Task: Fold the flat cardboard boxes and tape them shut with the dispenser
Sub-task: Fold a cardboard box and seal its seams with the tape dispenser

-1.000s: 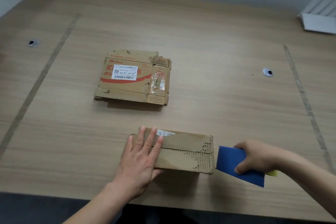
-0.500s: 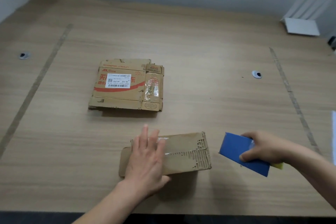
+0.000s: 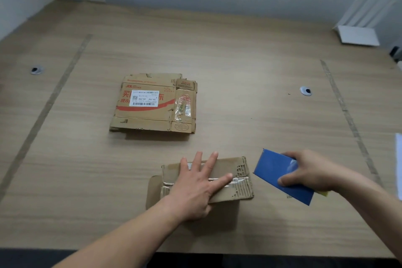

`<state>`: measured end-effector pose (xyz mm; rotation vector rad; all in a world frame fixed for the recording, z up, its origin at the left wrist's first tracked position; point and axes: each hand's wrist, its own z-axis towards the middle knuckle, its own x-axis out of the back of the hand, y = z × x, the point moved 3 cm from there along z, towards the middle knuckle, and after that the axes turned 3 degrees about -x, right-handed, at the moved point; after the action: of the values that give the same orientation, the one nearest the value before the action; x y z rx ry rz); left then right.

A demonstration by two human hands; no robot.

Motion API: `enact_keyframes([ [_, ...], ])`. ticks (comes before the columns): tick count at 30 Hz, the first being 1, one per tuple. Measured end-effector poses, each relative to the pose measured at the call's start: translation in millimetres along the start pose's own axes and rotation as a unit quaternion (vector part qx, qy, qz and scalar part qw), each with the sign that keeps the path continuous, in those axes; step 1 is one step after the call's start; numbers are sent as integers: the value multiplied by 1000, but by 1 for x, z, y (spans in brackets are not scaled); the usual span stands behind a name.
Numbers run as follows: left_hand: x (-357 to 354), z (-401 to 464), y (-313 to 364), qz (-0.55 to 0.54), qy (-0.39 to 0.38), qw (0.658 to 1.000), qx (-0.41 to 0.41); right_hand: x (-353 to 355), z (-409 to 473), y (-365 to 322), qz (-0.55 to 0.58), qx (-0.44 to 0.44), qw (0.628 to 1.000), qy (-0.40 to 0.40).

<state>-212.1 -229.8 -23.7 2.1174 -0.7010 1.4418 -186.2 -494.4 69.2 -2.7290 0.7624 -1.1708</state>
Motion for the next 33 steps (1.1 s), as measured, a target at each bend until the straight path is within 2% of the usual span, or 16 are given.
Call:
enact_keyframes([
  [2,3,-7,-3,-1,25,999,38,4,-5,-3,12,10,1000,6],
  [5,4,-22,-14,-35,33,981,185,15,-16,-3,46,28,998,12],
  [7,4,-25,-14,-71,29,966,246,21,-24,-6,81,44,996,3],
  [11,11,-12,-2,-210,51,939,266,35,-38,-24,104,77,991,-26],
  [13,15,-11,-1,-232,58,932,274,42,-42,-34,105,92,990,-35],
  [14,17,-11,-2,-217,80,934,272,44,-44,-38,104,101,989,-41],
  [16,23,-13,-5,-213,214,926,228,48,-50,-47,98,119,986,-58],
  [17,29,-15,-7,-250,293,902,195,49,-52,-52,95,129,985,-66],
  [18,34,-16,-9,-333,351,856,181,51,-55,-56,94,138,983,-73],
  [19,38,-15,-12,-467,367,782,189,52,-57,-61,94,149,981,-81],
  [21,43,-8,-9,-772,255,542,210,53,-61,-72,99,176,974,-100],
  [22,46,-5,-4,-863,170,433,196,53,-63,-77,101,188,971,-108],
  [23,50,-1,-1,-910,100,365,171,53,-63,-83,101,201,967,-118],
  [25,56,1,1,-939,25,323,118,51,-64,-94,99,221,960,-140],
  [27,58,-2,-2,-948,22,301,105,48,-62,-104,100,231,955,-154],
  [33,59,-5,-14,-926,98,342,127,40,-52,-118,89,235,955,-156],
])
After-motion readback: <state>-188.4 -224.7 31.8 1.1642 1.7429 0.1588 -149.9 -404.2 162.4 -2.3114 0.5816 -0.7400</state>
